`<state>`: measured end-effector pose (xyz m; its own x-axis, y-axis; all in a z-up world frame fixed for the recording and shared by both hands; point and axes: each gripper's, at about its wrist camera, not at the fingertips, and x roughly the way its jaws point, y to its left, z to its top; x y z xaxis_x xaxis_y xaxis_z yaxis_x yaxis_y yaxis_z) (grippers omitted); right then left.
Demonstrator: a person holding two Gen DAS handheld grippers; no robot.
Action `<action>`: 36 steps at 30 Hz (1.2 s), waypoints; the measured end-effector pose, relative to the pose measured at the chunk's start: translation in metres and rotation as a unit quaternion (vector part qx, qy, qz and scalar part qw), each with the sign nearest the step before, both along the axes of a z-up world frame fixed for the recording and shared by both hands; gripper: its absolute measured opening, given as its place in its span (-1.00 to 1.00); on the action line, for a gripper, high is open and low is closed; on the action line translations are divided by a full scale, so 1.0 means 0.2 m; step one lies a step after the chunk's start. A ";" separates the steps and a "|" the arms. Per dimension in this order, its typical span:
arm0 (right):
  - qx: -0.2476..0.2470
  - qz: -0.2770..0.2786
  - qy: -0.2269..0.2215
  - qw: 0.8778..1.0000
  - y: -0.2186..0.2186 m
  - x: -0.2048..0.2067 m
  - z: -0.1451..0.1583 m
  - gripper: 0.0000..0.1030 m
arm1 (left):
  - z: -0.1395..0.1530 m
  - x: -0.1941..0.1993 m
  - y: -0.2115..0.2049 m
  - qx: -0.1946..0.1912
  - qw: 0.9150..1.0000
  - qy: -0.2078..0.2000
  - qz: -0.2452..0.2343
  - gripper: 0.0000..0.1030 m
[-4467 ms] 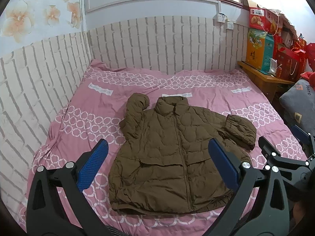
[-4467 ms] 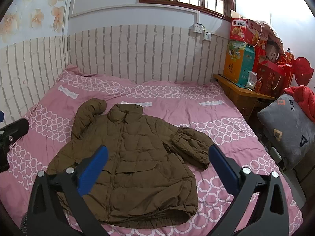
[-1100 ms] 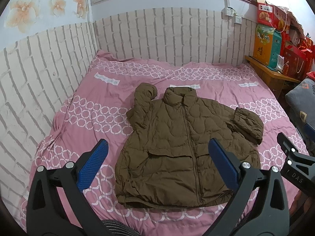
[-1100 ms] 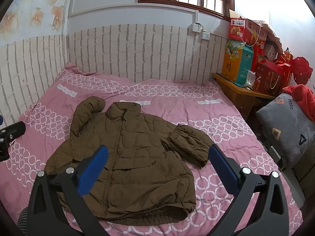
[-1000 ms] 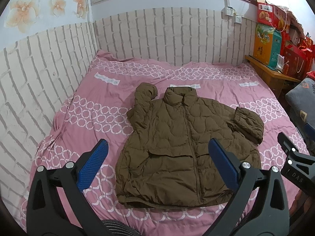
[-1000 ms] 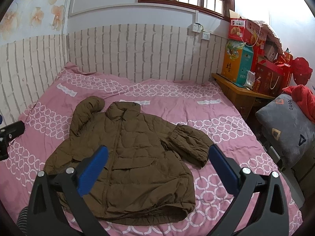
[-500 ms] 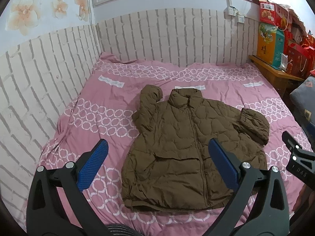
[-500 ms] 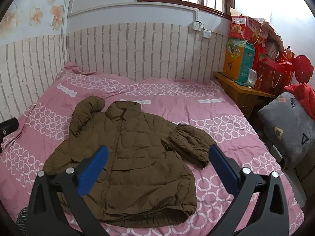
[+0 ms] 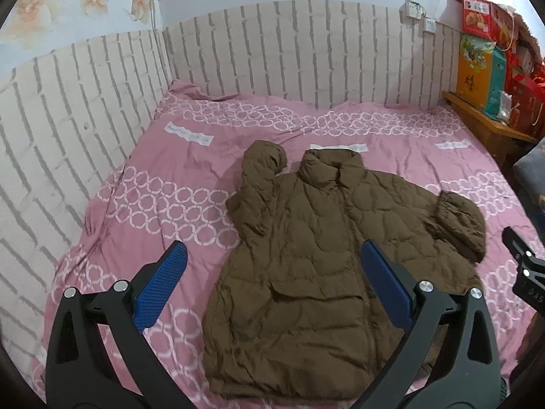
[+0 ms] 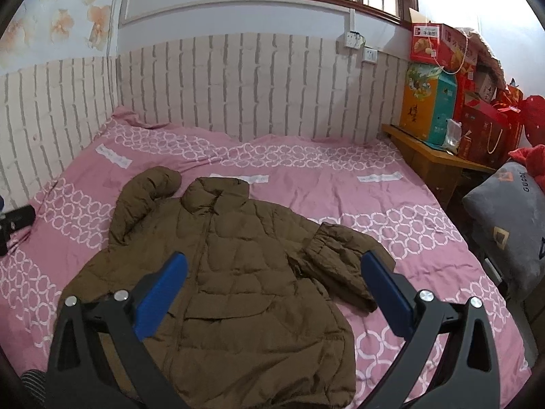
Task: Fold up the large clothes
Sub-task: 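Move the left gripper to the jacket sleeve and grasp it, then fold the held sleeve across the jacket body with the left gripper, release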
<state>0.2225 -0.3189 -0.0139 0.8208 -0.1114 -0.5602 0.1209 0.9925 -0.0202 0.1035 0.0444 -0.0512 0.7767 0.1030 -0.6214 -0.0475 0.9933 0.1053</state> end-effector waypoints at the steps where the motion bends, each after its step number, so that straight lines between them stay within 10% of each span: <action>1: -0.002 0.001 0.007 1.000 -0.01 0.05 -0.03 0.97 | -0.02 0.05 0.01 0.006 1.000 0.003 0.003 0.94; 19: -0.029 -0.018 0.129 0.991 -0.12 0.80 -0.51 0.97 | -0.57 1.19 0.31 0.032 0.994 0.096 0.036 0.94; 28: -0.018 -0.039 0.178 0.983 -0.19 1.03 -0.59 0.97 | -0.91 1.71 0.35 -0.036 0.981 0.191 0.024 0.92; 32: 0.007 -0.029 0.189 0.981 -0.19 1.05 -0.62 0.97 | -1.03 1.82 0.31 -0.054 0.973 0.224 -0.001 -0.67; 36: -0.012 -0.026 0.186 0.982 -0.20 1.04 -0.63 0.97 | -1.05 1.74 0.21 -0.037 0.975 0.215 -0.049 -0.75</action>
<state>0.4311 -0.3582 -0.1407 0.5535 -0.1643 -0.8165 0.1507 0.9839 -0.0959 0.4523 0.0873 -0.2610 0.4469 -0.0172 -0.8944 0.0815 0.9964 0.0216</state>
